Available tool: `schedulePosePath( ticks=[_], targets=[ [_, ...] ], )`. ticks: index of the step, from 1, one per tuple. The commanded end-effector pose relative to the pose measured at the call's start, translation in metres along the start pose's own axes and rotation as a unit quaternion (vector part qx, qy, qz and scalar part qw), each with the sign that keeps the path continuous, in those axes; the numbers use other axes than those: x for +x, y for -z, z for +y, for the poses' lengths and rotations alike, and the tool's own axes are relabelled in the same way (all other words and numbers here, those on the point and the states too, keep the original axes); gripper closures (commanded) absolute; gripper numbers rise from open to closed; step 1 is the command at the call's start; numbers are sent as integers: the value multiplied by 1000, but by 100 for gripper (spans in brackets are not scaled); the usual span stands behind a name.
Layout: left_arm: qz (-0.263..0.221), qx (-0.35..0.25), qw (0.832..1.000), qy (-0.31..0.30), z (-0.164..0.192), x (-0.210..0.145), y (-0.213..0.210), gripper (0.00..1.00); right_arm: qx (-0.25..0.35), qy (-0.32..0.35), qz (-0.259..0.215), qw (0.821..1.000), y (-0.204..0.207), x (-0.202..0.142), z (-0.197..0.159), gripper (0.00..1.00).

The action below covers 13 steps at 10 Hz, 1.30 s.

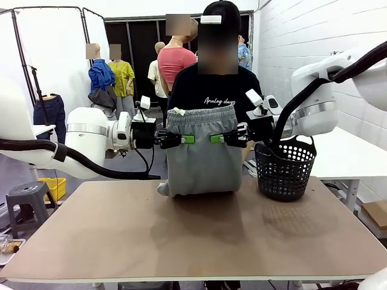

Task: Fold the training pants.
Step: Release the ends of the Training pants and then grab the overlapped ends.

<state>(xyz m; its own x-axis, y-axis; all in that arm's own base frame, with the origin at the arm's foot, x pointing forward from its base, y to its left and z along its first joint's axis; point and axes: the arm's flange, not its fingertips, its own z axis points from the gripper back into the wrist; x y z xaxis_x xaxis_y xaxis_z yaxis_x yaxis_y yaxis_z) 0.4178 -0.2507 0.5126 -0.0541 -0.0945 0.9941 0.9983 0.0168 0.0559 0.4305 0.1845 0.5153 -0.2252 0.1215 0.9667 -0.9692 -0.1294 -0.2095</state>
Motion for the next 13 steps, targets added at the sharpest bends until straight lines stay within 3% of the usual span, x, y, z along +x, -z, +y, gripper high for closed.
schedulePosePath(
  ticks=[1,13],
  targets=[
    [1,4,1000,5,-1,4,0,100,-2,1,-13,1000,-1,2,4,100],
    [1,4,1000,5,-1,4,0,100,-2,1,-13,1000,-1,2,4,100]
  ],
)
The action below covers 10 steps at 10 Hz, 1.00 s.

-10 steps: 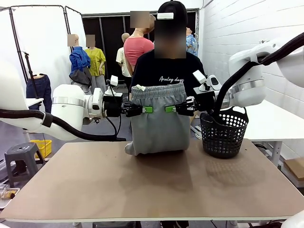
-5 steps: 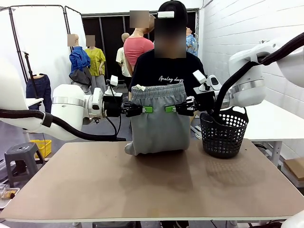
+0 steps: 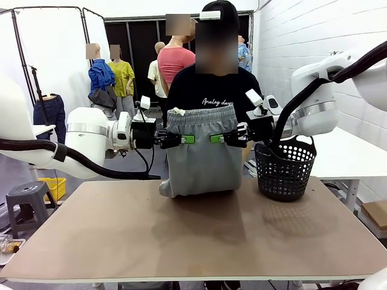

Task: Fold the training pants.
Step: Release the ends of the Training pants and then grab the overlapped ends.

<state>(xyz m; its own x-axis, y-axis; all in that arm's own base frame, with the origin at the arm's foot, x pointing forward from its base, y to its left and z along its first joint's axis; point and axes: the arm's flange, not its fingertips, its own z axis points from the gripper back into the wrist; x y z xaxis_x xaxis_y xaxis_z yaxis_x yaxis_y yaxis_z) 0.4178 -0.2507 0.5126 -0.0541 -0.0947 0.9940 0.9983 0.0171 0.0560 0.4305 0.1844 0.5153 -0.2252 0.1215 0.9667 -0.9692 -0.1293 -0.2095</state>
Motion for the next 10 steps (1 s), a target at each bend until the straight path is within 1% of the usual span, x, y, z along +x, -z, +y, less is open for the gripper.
schedulePosePath(
  ticks=[1,10],
  targets=[
    [1,4,1000,5,-1,4,0,100,-2,1,-13,1000,-1,2,4,100],
    [1,4,1000,5,-1,4,0,100,-2,1,-13,1000,-1,2,4,100]
  ],
)
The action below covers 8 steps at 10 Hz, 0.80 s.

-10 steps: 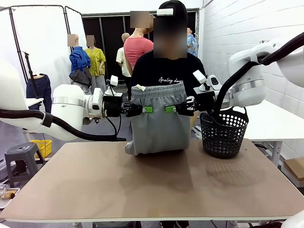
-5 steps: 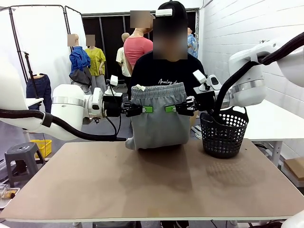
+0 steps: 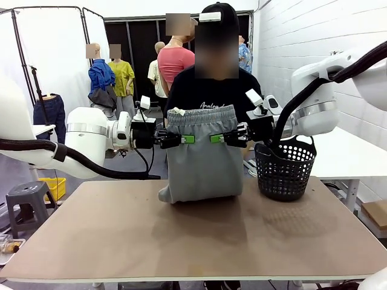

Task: Fold the training pants.
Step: Release the ends of the Training pants and then grab the overlapped ends.

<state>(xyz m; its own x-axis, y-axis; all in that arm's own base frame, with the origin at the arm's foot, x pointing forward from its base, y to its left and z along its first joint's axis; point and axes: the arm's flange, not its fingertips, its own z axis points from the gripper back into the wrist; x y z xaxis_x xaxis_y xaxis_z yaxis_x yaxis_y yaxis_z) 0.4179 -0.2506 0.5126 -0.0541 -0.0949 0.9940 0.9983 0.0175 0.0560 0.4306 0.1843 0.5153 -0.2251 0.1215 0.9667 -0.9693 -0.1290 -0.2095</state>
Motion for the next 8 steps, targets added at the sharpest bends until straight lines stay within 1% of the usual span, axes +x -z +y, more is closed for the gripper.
schedulePosePath(
  ticks=[1,8],
  targets=[
    [1,4,1000,5,-1,4,0,100,-2,1,-13,1000,-1,2,5,100],
    [1,4,1000,5,-1,4,0,100,-2,1,-13,1000,-1,2,5,100]
  ],
)
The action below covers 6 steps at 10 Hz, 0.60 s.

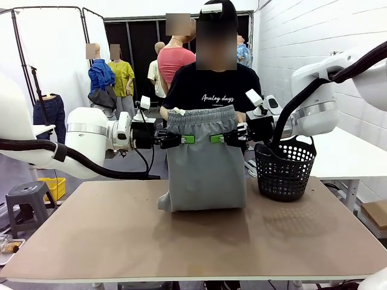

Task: Fold the training pants.
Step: Release the ends of the Training pants and then grab the overlapped ends.

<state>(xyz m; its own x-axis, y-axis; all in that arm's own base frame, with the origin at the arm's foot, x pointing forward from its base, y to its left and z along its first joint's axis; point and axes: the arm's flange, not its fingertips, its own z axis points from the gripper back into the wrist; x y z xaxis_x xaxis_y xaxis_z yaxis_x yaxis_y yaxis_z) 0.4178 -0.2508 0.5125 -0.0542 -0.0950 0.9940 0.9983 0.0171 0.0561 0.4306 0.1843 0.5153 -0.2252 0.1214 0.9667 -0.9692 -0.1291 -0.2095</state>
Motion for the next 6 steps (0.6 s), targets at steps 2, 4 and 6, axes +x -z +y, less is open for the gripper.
schedulePosePath(
  ticks=[2,4,6],
  targets=[
    [1,4,1000,5,-1,4,0,100,-2,1,-13,1000,-1,2,5,100],
    [1,4,1000,5,-1,4,0,100,-2,1,-13,1000,-1,2,5,100],
    [1,4,1000,5,-1,4,0,100,-2,1,-13,1000,-1,2,5,100]
  ],
)
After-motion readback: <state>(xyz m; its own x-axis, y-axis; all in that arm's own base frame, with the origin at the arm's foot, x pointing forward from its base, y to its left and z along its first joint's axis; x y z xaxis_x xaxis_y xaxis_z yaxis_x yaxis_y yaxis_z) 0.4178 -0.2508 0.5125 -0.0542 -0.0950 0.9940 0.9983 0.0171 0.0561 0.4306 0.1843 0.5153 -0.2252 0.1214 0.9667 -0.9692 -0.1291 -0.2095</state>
